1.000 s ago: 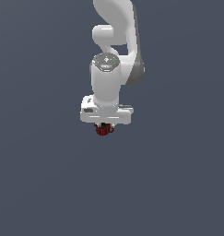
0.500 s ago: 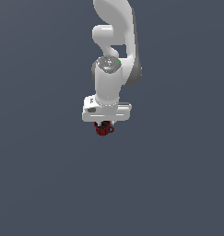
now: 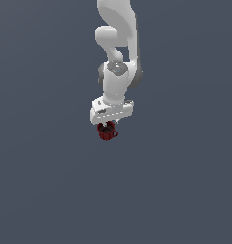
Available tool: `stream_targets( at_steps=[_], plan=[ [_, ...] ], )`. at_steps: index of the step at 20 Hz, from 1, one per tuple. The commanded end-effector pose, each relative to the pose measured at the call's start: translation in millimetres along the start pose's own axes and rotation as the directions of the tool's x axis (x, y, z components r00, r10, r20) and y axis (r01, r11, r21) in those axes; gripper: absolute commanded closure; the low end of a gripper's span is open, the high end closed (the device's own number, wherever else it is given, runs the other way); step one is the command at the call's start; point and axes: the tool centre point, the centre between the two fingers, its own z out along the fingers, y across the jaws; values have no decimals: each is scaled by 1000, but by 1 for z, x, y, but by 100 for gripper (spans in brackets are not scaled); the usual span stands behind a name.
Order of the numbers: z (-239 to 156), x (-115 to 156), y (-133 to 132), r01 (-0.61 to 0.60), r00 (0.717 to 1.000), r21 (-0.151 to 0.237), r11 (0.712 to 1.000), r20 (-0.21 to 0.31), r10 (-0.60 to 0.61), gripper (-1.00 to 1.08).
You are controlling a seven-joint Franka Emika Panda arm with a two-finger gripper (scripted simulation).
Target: Pick up the object and move it to a goal position.
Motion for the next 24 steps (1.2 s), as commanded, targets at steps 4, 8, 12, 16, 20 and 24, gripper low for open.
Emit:
stream_targets(
  at_steps=[4, 8, 12, 16, 20, 24],
  plan=[
    [10, -19, -13, 113, 994, -9, 994, -4, -113, -20],
    [14, -27, -18, 158, 987, -11, 987, -6, -158, -20],
    [15, -30, -20, 172, 985, -12, 985, -6, -172, -20],
    [18, -29, -19, 167, 986, -11, 986, -6, -167, -20],
    [30, -30, -19, 170, 985, -11, 985, -6, -170, -20],
    [40, -30, -20, 172, 985, -11, 985, -6, -172, -20]
  ],
)
